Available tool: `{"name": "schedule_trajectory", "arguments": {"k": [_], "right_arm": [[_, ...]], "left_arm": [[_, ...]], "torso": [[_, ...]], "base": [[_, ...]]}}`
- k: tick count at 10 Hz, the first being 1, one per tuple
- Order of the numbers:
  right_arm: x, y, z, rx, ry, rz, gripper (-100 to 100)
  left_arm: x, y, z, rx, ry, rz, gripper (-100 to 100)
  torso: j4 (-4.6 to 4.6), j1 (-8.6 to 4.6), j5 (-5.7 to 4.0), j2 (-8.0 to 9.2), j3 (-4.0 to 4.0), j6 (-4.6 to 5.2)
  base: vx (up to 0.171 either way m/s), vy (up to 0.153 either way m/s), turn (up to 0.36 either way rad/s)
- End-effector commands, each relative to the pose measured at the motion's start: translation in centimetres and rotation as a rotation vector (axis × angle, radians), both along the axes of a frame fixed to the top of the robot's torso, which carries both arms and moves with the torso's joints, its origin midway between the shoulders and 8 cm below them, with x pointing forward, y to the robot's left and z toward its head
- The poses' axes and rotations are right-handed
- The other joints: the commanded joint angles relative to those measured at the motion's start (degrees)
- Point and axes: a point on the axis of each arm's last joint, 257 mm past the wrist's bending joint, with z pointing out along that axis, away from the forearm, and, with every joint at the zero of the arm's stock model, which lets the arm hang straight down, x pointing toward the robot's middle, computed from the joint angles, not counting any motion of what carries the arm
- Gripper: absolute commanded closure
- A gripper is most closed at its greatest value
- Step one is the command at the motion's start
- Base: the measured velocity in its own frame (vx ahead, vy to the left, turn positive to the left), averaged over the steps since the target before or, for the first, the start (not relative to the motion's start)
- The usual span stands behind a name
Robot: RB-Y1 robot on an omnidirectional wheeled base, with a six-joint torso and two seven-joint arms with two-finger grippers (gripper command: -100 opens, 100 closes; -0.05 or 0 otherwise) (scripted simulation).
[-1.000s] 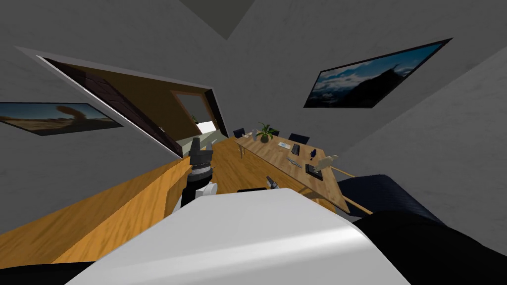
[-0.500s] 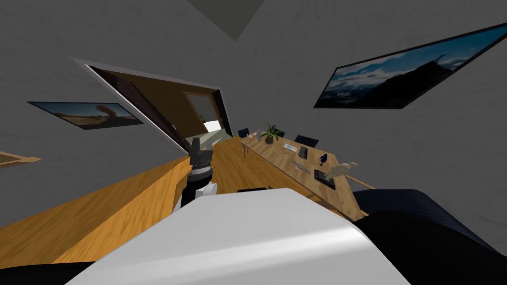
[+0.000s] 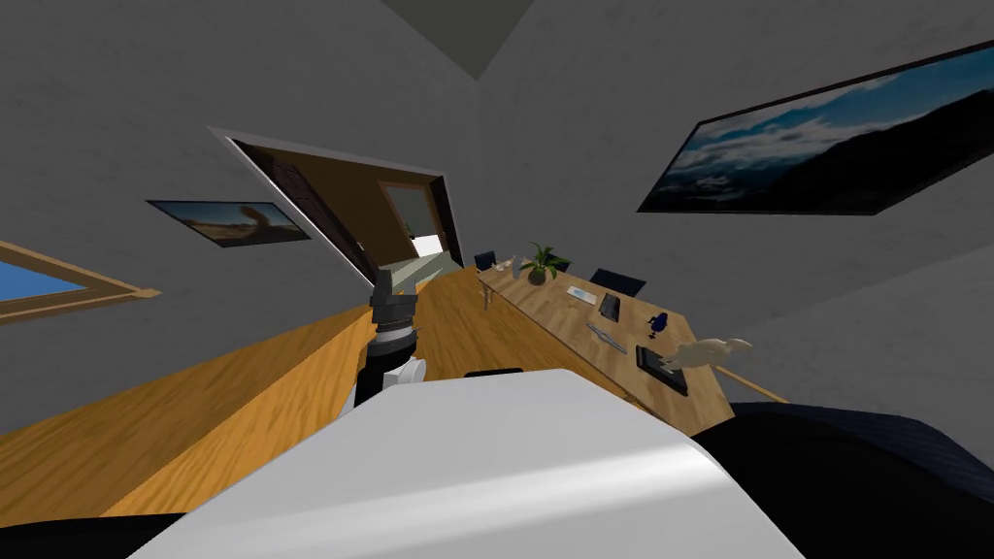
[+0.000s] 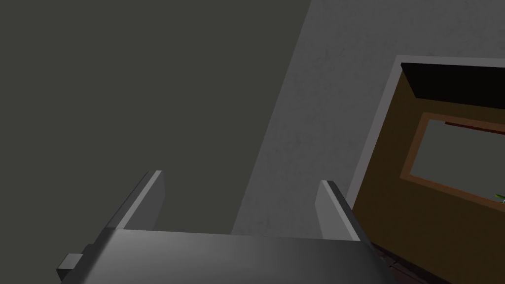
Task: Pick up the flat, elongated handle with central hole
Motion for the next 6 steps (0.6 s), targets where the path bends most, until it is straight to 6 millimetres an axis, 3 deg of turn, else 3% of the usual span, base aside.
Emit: {"name": "schedule_trajectory", "arguments": {"k": [1,2,3,4,5,6], "right_arm": [[-3.1,-1.8,-1.7,-0.046,0.067,0.047,-100],[-3.5,-2.4,-2.1,-0.06,0.078,0.049,-100],[-6.2,-3.8,-3.1,-0.098,0.129,0.1,-100],[-7.1,-4.8,-3.8,-0.12,0.15,0.098,-100],[-10.1,-6.8,-4.9,-0.168,0.208,0.144,-100],[-10.5,-7.5,-5.1,-0.183,0.218,0.148,-100]], "left_arm": [[0.0,0.0,0.0,0.0,0.0,0.0,0],[0.0,0.0,0.0,0.0,0.0,0.0,0],[0.0,0.0,0.0,0.0,0.0,0.0,0],[0.0,0.0,0.0,0.0,0.0,0.0,0],[0.0,0.0,0.0,0.0,0.0,0.0,0],[0.0,0.0,0.0,0.0,0.0,0.0,0]], "torso": [[0.0,0.0,0.0,0.0,0.0,0.0],[0.0,0.01,0.02,-0.03,-0.01,-0.05],[-0.01,0.01,0.0,-0.04,-0.02,0.0],[-0.02,0.0,0.01,-0.1,-0.05,-0.04],[-0.01,-0.02,0.0,-0.07,-0.04,0.0],[-0.01,-0.02,0.01,-0.08,-0.04,-0.05]], "base": [[0.032,0.03,0.223],[0.04,0.023,0.17],[0.055,0.028,0.232],[0.044,0.014,0.124],[0.044,0.022,0.27],[0.036,0.003,0.114]]}}
